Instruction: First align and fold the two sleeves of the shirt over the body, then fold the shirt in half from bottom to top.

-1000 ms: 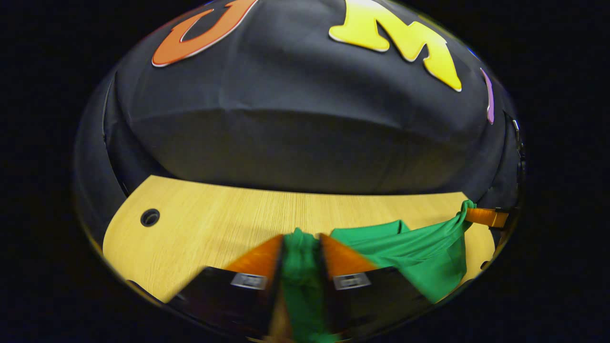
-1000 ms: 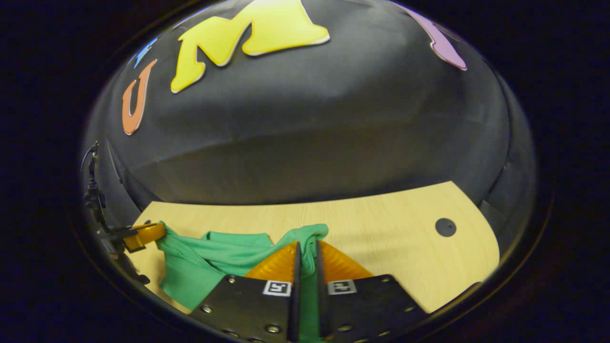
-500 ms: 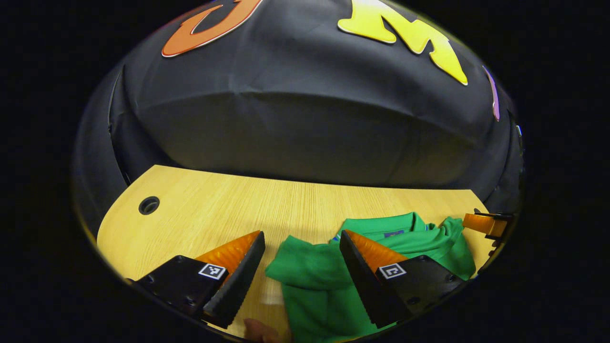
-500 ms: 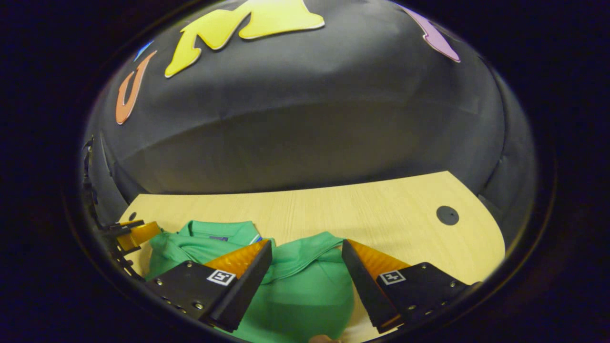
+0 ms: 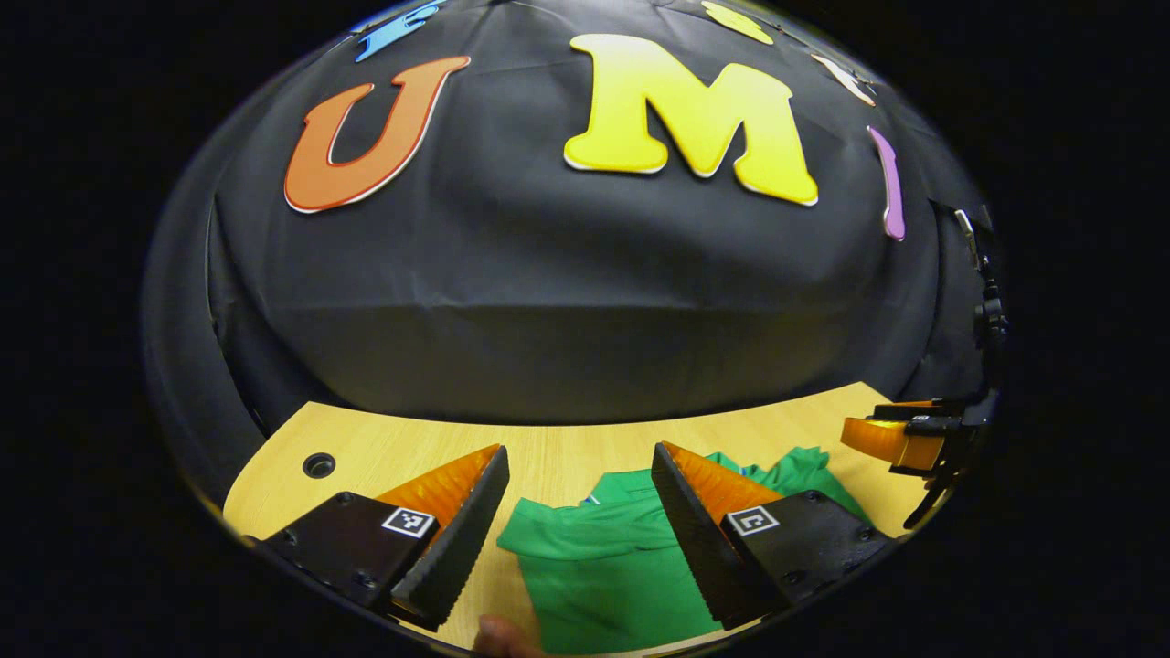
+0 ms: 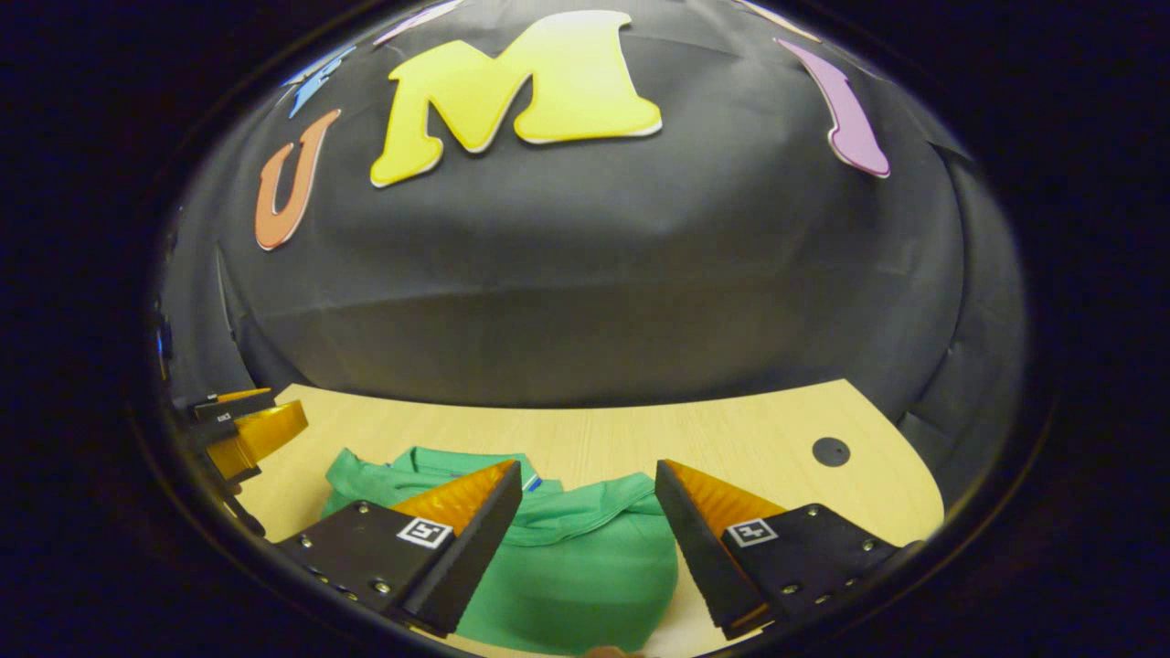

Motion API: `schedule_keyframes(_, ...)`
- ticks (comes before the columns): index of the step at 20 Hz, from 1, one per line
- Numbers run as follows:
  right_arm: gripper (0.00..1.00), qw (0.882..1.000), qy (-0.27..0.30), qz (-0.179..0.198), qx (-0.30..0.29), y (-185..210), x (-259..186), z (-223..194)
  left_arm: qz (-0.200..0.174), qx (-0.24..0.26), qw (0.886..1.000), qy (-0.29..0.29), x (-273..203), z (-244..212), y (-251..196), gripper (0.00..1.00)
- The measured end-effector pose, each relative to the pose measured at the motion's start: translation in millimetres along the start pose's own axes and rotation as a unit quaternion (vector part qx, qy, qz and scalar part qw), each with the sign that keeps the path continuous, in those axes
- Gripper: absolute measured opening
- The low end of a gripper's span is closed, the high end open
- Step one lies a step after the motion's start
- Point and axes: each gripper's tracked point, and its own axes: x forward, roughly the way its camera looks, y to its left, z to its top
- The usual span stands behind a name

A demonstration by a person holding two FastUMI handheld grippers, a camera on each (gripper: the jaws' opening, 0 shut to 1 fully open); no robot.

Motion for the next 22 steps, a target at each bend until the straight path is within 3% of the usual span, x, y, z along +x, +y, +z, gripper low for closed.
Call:
schedule_keyframes(12,0.93,0.996,-0.071,0.009,-0.057,39.2,-140.3,25.7,-0.007,-0.020,0.998,-0.060,-143.8,37.6,-31.2,0.99)
schedule_keyframes(22,0.93,0.991,-0.111,0.030,-0.067,64.5,-284.8,22.5,0.019,-0.024,0.995,-0.095,-265.2,47.1,-26.5,0.99)
